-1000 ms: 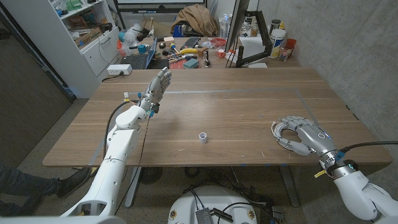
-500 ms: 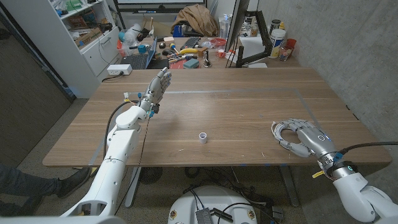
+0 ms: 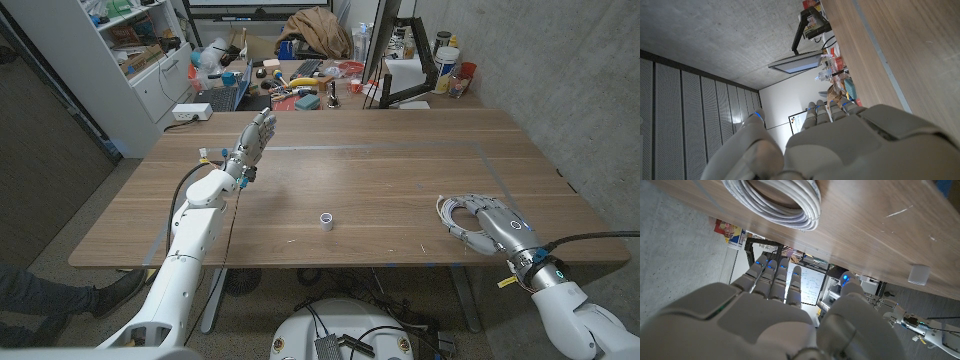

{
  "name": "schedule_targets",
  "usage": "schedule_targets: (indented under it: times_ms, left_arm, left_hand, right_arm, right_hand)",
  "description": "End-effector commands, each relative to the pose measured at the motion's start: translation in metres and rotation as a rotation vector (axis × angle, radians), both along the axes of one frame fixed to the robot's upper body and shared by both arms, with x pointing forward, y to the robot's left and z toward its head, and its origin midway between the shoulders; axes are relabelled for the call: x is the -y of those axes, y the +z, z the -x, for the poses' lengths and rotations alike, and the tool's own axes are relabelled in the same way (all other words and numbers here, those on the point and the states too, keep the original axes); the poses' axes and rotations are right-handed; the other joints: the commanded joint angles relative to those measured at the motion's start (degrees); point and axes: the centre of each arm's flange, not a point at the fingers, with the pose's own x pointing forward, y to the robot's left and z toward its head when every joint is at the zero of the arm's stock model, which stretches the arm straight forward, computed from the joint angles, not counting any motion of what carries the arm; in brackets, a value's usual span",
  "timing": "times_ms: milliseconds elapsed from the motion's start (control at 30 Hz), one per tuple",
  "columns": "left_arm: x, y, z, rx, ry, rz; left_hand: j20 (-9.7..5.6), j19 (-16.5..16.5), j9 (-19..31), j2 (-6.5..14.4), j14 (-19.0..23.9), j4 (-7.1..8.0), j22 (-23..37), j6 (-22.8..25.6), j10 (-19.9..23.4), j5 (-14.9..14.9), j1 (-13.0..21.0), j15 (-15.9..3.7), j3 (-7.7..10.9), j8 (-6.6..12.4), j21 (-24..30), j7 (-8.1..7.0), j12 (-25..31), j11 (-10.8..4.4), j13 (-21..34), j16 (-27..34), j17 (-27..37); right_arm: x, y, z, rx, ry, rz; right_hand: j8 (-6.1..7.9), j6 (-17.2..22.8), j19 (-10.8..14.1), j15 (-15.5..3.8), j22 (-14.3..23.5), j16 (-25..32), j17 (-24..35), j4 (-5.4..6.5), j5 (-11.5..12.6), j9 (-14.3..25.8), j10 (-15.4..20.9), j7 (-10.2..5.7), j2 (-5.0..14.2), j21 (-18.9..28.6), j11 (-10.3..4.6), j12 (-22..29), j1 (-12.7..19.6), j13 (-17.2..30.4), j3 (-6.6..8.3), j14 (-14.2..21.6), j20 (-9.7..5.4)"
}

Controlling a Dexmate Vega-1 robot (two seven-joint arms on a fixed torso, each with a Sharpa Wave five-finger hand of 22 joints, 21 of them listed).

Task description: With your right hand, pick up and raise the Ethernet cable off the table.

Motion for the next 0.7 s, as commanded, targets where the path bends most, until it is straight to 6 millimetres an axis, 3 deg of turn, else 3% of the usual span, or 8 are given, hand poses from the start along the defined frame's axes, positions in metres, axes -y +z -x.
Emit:
schedule_targets:
  times_ms: [33,700]
  left_arm:
    - [0.0006,0.0054,-0.0005,0.001,0.002,-0.012]
    - [-0.0014,0.0023,-0.0030,-0.006,0.005,-0.006]
  left_hand:
    - [-0.51,-0.7,0.2,0.2,-0.6,0.09,0.2,0.2,0.1,-0.3,0.6,-0.07,-0.20,0.10,-0.1,0.03,0.2,0.06,0.1,0.3,0.1]
    - [-0.70,-1.4,0.2,0.3,-0.5,0.13,0.2,0.2,0.1,-0.4,0.6,-0.72,-0.45,0.10,-0.3,-0.31,0.2,-0.39,0.1,0.3,0.1]
  right_arm:
    - [-0.0020,-0.0095,-0.0042,0.005,-0.026,-0.019]
    - [-0.0004,-0.0162,-0.0122,-0.030,-0.073,-0.025]
  right_hand:
    - [0.14,-0.1,-0.3,-0.09,0.1,-0.1,0.2,-0.32,0.3,0.2,-0.3,-0.18,-0.05,-0.2,-0.03,-0.1,1.0,0.1,0.45,-0.3,-0.11]
    - [0.19,-0.5,-0.4,0.00,0.2,0.0,0.2,-0.49,0.2,0.2,-0.7,-0.04,0.27,-0.9,0.10,-0.1,2.4,0.1,0.89,-0.6,0.20]
